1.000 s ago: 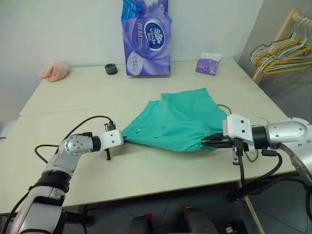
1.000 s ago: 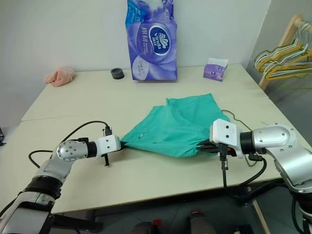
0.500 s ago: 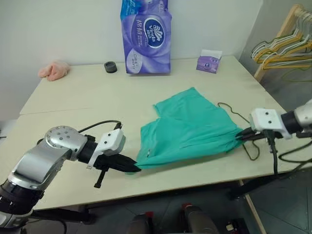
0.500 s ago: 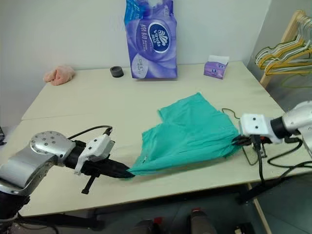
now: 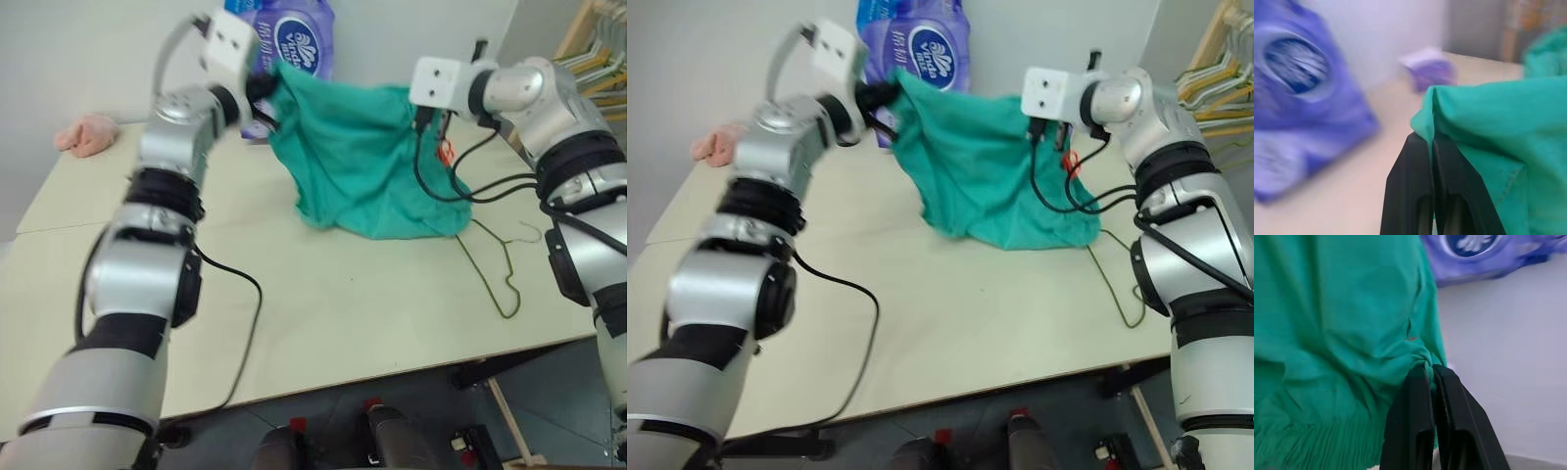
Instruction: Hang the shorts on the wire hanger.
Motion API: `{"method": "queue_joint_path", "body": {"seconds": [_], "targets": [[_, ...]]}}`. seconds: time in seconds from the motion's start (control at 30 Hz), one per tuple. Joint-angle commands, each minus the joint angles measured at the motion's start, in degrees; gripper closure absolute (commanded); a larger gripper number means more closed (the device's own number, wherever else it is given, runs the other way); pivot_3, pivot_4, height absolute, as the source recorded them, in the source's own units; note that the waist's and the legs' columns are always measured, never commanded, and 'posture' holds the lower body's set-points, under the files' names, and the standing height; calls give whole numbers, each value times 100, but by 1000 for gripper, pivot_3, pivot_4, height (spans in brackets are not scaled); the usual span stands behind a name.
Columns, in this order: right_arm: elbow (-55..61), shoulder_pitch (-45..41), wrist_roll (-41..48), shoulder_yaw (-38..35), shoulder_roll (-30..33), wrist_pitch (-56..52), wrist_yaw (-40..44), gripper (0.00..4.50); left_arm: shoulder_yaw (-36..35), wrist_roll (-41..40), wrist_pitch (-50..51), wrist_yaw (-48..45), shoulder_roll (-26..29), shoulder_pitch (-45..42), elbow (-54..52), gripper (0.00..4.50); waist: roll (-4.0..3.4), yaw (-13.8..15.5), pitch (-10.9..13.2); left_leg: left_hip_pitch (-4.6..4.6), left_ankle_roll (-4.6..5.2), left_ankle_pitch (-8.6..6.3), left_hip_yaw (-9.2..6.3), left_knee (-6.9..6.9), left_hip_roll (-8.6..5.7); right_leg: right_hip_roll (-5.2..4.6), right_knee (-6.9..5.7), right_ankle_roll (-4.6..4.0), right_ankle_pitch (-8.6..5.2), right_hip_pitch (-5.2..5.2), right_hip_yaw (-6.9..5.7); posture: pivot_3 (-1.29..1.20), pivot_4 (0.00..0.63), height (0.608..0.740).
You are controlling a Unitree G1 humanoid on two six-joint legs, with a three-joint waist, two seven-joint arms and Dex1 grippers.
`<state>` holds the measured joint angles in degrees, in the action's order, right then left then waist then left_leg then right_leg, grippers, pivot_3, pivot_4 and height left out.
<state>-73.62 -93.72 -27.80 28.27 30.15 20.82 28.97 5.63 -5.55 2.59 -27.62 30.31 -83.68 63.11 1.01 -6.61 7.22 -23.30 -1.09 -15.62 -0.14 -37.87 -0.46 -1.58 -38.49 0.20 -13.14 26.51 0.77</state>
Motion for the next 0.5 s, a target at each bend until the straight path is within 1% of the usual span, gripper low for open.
{"method": "queue_joint_path", "body": {"seconds": [0.03,0.07,0.1,0.17,0.2,0.23,0.3,0.33,0.37,0.4,0.43,0.47,0.5], "targets": [[20,-959,-230,-270,92,899,-1935,4500,606,1495,-2015,996,771,-1009,224,4456,5,-63,3,-33,-3,-2,24,-5,-1,-3,-32,2,-1,55,20,-110,46,740],[70,-1031,-206,-370,162,1227,-2261,4500,936,2073,-2580,1255,1057,-1176,69,4456,6,-109,4,-74,-19,8,34,-8,-6,-8,-48,3,0,103,31,-109,49,740],[82,-1058,-209,-418,210,1447,-2461,4500,1149,2456,-2957,1436,1225,-1275,6,4456,7,-125,3,-99,-27,13,36,-6,-6,-9,-53,4,1,131,34,-109,49,740],[114,-1025,-161,-554,289,1832,-2674,4500,1501,3136,-3525,1803,1523,-1399,-140,4456,9,-121,1,-104,-30,11,33,4,-5,-9,-45,4,0,138,29,-104,56,740],[190,-828,-117,-623,348,2126,-2718,4500,1601,3361,-3750,1797,1674,-1328,-347,4456,9,-110,1,-102,-30,11,31,4,-4,-8,-43,4,0,133,28,-104,56,740],[256,-501,52,-752,358,2419,-2563,4500,1671,3479,-3913,1608,1805,-1142,-603,4456,10,-97,0,-87,-29,10,31,3,-5,-8,-36,4,0,114,28,-95,60,740],[356,302,382,-912,302,2847,-1988,4500,1676,3378,-3964,922,1963,-518,-1064,4456,13,-79,-3,-11,5,-9,35,-5,-6,-8,-13,7,-1,32,27,-87,64,740],[401,563,445,-938,283,2951,-1798,4500,1641,3300,-3910,634,1990,-269,-1202,4456,14,-74,-2,57,45,-29,37,-4,-6,-2,-3,14,1,-56,27,-85,66,740],[453,934,619,-980,222,3014,-1360,4500,1568,3096,-3785,228,2024,153,-1411,4456,13,-67,-3,135,78,-47,43,-8,-4,13,9,21,-4,-138,23,-83,72,740],[586,1470,748,-953,191,3193,-991,4500,1502,2736,-3474,-410,2105,875,-1790,4456,10,-62,-1,207,83,-49,44,-4,0,39,36,35,-12,-227,18,-86,76,740],[720,1951,978,-967,132,3280,-482,4500,1451,2448,-3213,-922,2199,1537,-2182,4456,3,-75,-11,249,86,-49,46,1,4,45,51,54,-23,-270,21,-88,75,740],[928,2428,1085,-917,137,3398,-149,4500,1394,2102,-2839,-1459,2341,2305,-2722,4456,1,-90,-13,271,90,-50,41,0,6,46,45,59,-26,-289,26,-88,77,740],[1131,2755,1209,-922,144,3428,110,4500,1349,1963,-2563,-1785,2484,2857,-3169,4456,-3,-129,-15,279,93,-52,30,-9,8,46,34,55,-22,-298,29,-87,79,740]]}}
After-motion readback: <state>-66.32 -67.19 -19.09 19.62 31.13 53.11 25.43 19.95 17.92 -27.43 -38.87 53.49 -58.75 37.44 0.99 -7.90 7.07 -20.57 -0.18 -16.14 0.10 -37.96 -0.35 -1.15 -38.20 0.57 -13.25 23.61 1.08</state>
